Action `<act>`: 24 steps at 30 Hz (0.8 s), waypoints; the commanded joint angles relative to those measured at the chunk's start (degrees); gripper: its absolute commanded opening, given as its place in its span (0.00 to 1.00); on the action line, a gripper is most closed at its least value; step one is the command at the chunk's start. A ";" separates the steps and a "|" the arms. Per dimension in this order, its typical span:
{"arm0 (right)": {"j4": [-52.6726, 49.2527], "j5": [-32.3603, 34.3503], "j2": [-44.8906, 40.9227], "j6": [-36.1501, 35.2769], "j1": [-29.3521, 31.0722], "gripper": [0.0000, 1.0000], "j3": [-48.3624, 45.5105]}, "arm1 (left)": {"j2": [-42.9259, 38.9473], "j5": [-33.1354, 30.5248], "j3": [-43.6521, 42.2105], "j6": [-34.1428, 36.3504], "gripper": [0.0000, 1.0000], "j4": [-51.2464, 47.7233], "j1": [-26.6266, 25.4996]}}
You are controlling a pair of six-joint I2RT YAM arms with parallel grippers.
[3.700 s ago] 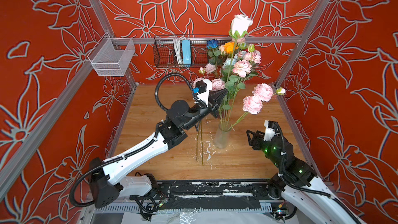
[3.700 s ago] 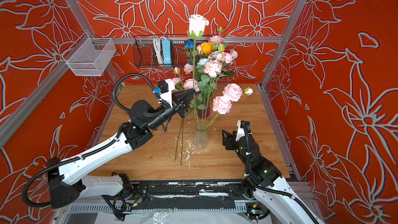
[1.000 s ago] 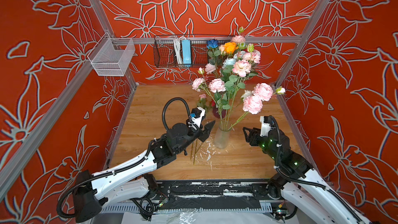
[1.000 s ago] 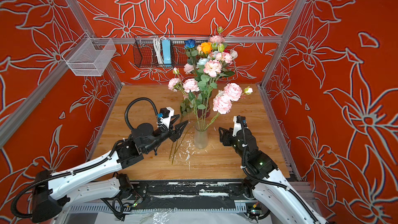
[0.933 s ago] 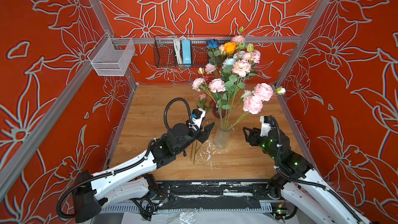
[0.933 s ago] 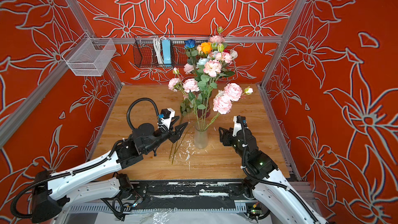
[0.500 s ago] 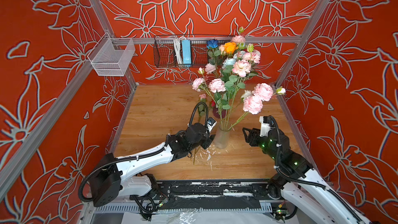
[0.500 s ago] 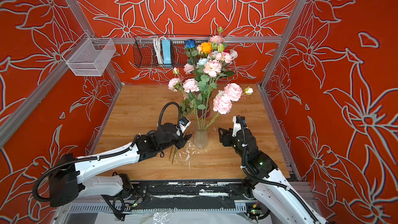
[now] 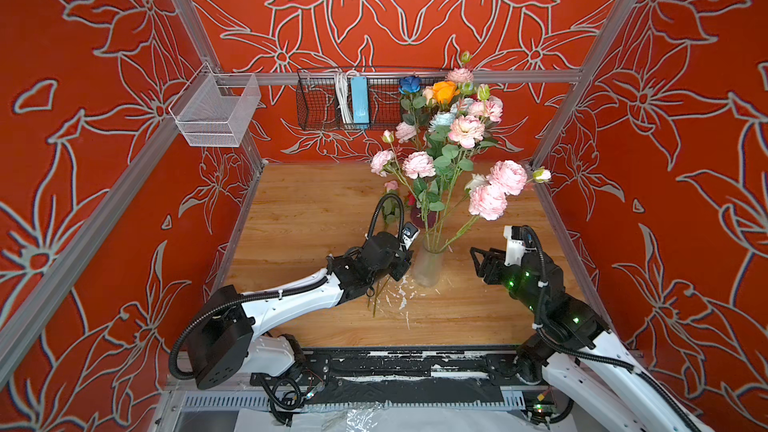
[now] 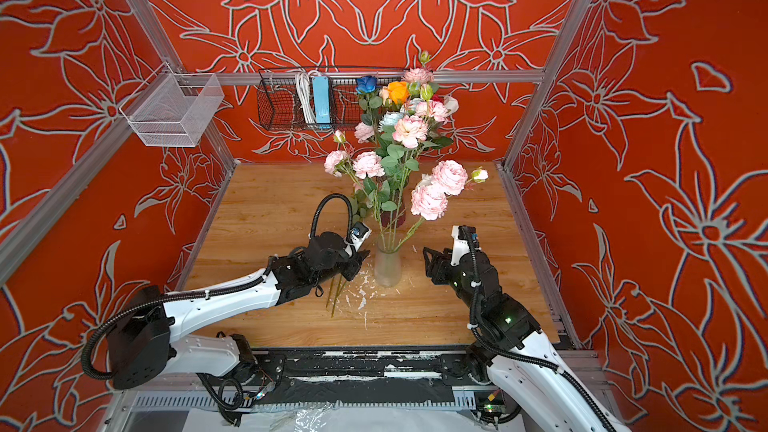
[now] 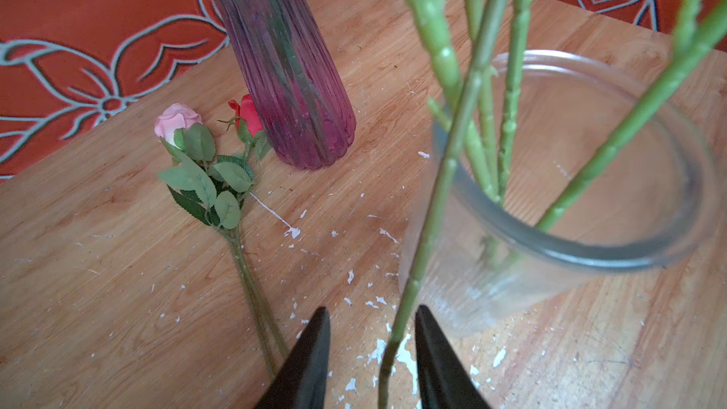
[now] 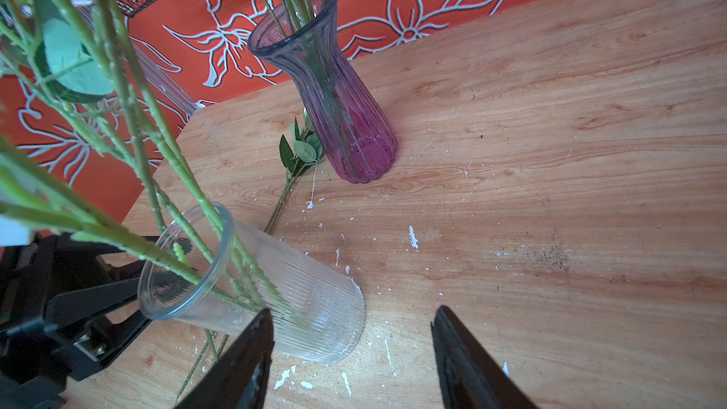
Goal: Arrange the flowers into the vase
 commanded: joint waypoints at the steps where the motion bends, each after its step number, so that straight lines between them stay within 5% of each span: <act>1: -0.46 0.68 -0.19 -0.16 -0.34 0.65 1.69 | 1.17 1.71 0.05 1.11 0.36 2.77 0.19; 11: -0.49 0.91 -0.84 -0.07 -0.34 0.65 1.43 | -1.75 2.22 0.49 1.24 0.00 2.03 0.22; 24: -0.25 1.45 -0.19 -0.10 -0.41 0.65 1.57 | -13.55 6.13 -1.04 0.87 0.00 -3.15 0.14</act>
